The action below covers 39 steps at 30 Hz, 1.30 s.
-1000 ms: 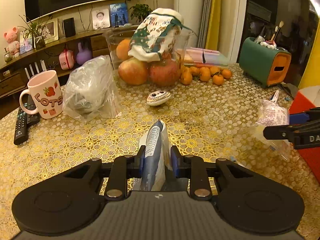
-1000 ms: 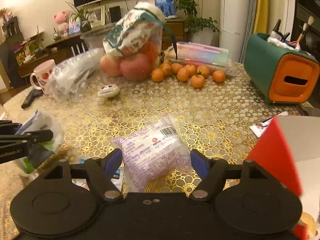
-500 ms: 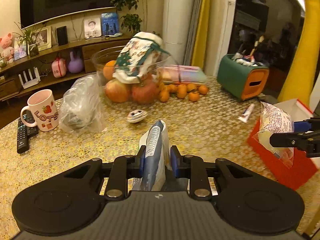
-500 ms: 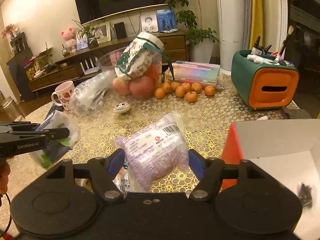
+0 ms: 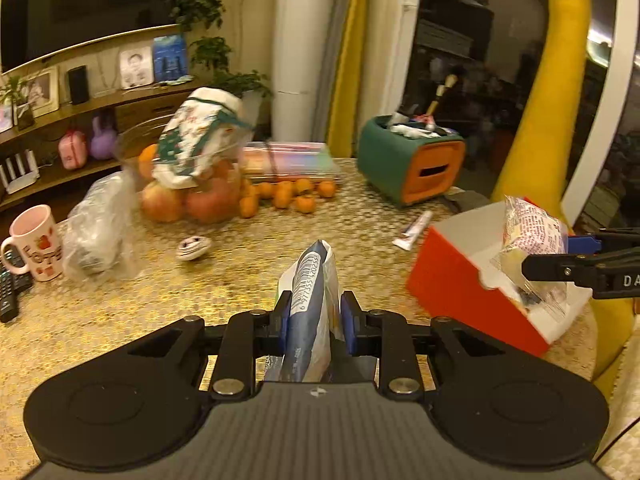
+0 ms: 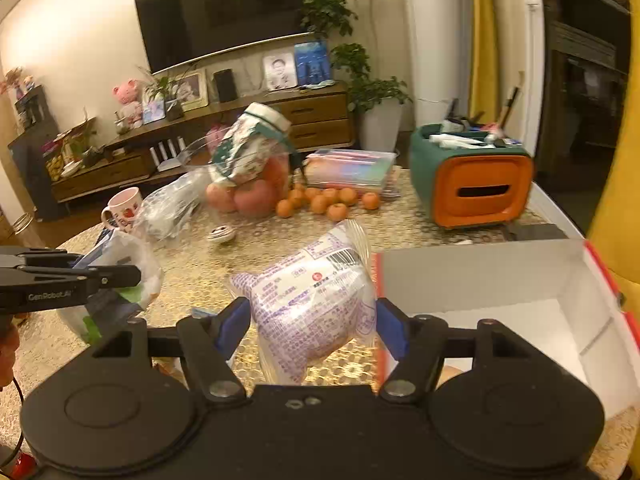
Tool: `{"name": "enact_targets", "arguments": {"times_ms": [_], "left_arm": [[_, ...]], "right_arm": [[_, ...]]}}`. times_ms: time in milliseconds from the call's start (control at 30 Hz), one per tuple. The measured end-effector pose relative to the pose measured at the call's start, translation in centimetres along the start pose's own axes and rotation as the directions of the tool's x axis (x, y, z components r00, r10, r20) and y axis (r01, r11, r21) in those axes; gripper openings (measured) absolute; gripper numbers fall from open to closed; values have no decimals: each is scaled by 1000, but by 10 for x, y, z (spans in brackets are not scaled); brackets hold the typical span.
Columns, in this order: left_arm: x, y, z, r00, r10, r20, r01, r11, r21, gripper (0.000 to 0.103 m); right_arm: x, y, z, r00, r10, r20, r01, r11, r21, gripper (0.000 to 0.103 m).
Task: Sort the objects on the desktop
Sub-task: 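Carry the white-blue pack and pink-white packet with both tools into the red box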
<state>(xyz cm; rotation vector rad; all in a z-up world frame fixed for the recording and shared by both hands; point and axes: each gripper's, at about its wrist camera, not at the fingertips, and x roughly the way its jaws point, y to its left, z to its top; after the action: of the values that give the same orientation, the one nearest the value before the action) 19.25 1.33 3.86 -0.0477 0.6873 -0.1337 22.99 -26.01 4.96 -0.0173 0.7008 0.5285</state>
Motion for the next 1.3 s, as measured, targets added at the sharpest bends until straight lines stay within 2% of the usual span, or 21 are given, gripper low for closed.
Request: {"name": "enact_targets", "arguments": {"times_ms": [433,733,1033,1300], "left_arm": [[19,-87,14,993,-110,-31,113,989,97,24],[51,-153,32,982,-184,-53,190,968,165,24],[94,-205,56,978,-202,-55,209,948,241,24],[147,-234,64,977,-174,-121,203,931,302,24]], "right_arm": [[-34,-67,-18,996,-94,3,94,993,73,67],[-36,-111,-30,986,-161,-39,164,980,111,67],[-22,-141,-35,974,-214,-75,221,970,106,67],[0,-157,-44,967,-226,-118,237,968,86,67]]}}
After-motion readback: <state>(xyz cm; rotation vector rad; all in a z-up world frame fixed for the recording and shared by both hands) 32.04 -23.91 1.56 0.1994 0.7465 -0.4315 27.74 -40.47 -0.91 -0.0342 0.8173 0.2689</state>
